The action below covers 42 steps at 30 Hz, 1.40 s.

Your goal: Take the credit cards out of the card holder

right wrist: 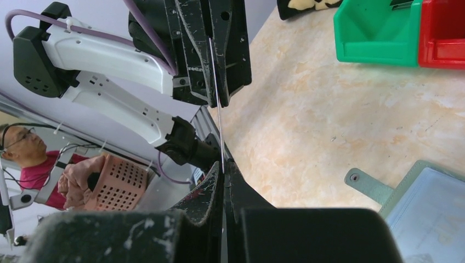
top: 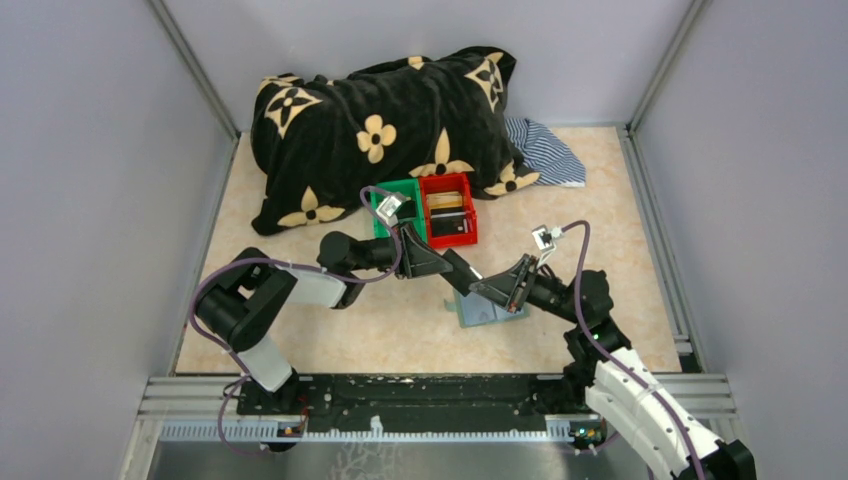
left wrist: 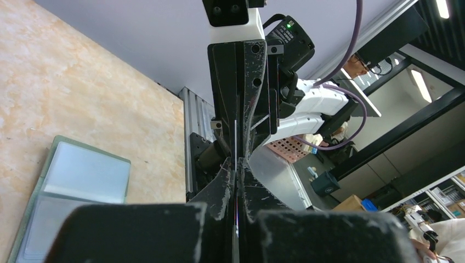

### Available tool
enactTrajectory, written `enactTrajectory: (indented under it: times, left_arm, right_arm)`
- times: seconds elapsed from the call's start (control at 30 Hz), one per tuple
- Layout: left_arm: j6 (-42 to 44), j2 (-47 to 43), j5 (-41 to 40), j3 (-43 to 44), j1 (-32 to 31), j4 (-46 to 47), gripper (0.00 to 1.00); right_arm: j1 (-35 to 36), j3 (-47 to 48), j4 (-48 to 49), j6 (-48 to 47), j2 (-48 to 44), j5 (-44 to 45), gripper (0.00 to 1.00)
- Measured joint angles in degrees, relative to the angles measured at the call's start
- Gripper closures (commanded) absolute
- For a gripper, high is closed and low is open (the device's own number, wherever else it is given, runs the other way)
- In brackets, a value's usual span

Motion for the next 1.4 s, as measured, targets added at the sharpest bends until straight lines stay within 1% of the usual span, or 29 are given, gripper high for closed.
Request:
enactTrajectory:
  times: [0.37, 0.4, 0.43, 0.47, 0.7, 0.87, 0.97, 1.03, 1.1, 1.23, 1.4]
  left_arm:
    - [0.0, 0.0, -0.9, -0.2, 0.1, 0.0, 1.00]
    - [0.0, 0.0, -1.2, -0.5, 0.1, 0.0, 0.89]
    - [0.1, 0.0, -1.5, -0.8, 0.1, 0.0, 0.75]
    - [0.3, 0.0, -1.8, -1.1, 0.1, 0.0, 0.66]
    - [1.4, -1.2, -4.1, -5.0, 1.0, 0.0, 0.55]
    - [2.1, -3.9, -6.1, -9.2, 4.7, 0.0, 0.55]
    - [3.6, -8.2, -8.0, -14.1, 9.2, 0.0, 0.56]
    - [5.0, -11.8, -8.9, -17.2, 11.6, 0.0, 0.56]
    - [6.7, -15.9, -9.5, -19.6, 13.1, -0.5, 0.56]
    - [10.9, -24.9, -9.6, -21.4, 13.3, -5.4, 0.56]
    - [16.1, -35.9, -10.7, -21.9, 13.3, -15.9, 0.57]
  right_arm:
    - [0.0, 1.0, -0.3, -2.2, 1.9, 0.3, 1.00]
    - [0.0, 1.0, -0.2, -2.4, 2.2, 0.5, 1.00]
    - [0.0, 1.0, -0.2, -2.5, 2.6, 0.6, 1.00]
    - [0.0, 1.0, -0.2, -2.6, 3.0, 0.7, 1.00]
    - [0.0, 3.5, -2.1, -5.1, 7.2, 1.6, 1.00]
    - [0.0, 9.1, -5.9, -8.3, 12.5, 1.5, 1.00]
    - [-1.1, 14.3, -8.4, -10.9, 17.8, 1.0, 1.00]
    - [-2.8, 17.1, -9.2, -12.1, 21.3, 0.1, 1.00]
    - [-5.3, 20.7, -9.4, -13.3, 26.9, -1.7, 1.00]
    - [-7.6, 29.4, -11.2, -16.2, 41.1, -4.3, 1.00]
    - [-8.4, 39.8, -15.5, -18.8, 54.8, -4.9, 1.00]
